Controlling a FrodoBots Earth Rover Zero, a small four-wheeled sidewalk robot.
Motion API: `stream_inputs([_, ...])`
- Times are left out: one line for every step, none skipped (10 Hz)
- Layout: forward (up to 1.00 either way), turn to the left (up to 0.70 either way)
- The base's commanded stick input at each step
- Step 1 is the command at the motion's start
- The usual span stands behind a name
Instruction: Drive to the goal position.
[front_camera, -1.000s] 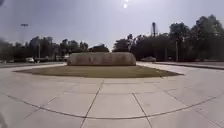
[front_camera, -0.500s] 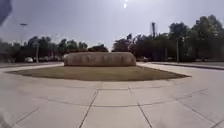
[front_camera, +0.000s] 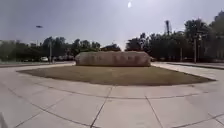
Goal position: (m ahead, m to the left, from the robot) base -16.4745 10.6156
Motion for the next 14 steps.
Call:
stream_inputs([1.0, 0.4])
stream_inputs([0.69, 0.58])
stream_inputs([0.0, 1.0])
stream_inputs([0.0, 1.0])
stream_inputs([0.0, 1.0])
stream_inputs([0.0, 1.0])
stream_inputs([0.0, 0.0])
stream_inputs([0.0, 0.0])
stream_inputs([0.0, 0.0])
stream_inputs([0.55, 0.0])
stream_inputs([1.0, 0.0])
stream_inputs([1.0, 0.0])
stream_inputs([1.0, 0.0])
stream_inputs([1.0, 0.0])
